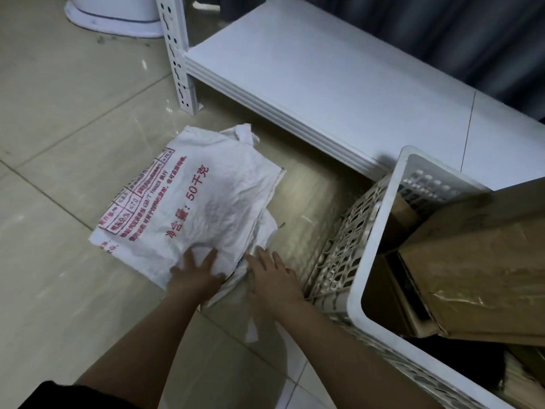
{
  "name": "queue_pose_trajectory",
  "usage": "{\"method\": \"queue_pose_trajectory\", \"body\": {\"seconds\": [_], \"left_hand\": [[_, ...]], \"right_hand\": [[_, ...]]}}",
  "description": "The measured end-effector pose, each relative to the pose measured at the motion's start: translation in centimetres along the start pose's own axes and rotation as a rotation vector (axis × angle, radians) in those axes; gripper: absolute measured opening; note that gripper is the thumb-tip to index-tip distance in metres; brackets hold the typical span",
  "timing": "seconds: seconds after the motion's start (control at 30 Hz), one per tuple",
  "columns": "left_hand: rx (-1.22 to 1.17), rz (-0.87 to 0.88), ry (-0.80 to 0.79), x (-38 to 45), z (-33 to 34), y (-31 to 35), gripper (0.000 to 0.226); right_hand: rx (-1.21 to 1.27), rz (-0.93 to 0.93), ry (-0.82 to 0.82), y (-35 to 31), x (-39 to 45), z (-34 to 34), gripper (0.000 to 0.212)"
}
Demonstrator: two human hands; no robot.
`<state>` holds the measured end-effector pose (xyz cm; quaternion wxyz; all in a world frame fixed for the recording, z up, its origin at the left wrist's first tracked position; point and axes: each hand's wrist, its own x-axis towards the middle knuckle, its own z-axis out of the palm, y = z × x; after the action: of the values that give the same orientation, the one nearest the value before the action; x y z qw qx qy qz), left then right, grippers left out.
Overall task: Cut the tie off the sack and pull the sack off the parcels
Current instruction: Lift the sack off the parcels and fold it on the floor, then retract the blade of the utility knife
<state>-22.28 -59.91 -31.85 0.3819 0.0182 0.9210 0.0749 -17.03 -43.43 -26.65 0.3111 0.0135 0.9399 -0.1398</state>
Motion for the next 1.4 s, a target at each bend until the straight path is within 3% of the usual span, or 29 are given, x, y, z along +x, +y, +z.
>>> {"method": "queue_pose_trajectory", "body": {"seconds": [0.17,0.3,0.5,0.73,1.03,1.23,1.4], "left_hand": [[-0.104,-0.025,0.125,-0.9,0.3,0.2,0.067],[-0.184,0.04,0.041,-2.7,0.7,0.1,0.062],[0.048,0.094,0.444,-7.5,-5.8,2.0,0.032],[0.128,0.195,0.472,-16.5,-13.9,7.4,0.024],[0.24,0.425,0.486,-32.1,-17.8,20.0,0.027],[0.342,0.606,0.493,-40.3,-12.9,29.6,0.038],[0.373,0.772,0.475,-45.0,-6.4,36.2,0.03]], "right_hand": [[0.044,0.011,-0.054,0.5,-1.0,-1.5,0.072],[0.116,-0.011,-0.03,-0.6,-2.1,-2.6,0.062],[0.145,-0.189,0.033,-3.3,-6.6,-6.8,0.041],[0.026,-0.16,0.218,-2.6,-15.8,-13.2,0.033],[-0.1,0.127,0.539,4.3,-32.0,-20.6,0.033],[0.006,0.384,0.658,13.2,-42.5,-19.9,0.028],[0.163,0.629,0.796,21.5,-49.0,-15.8,0.031]]}}
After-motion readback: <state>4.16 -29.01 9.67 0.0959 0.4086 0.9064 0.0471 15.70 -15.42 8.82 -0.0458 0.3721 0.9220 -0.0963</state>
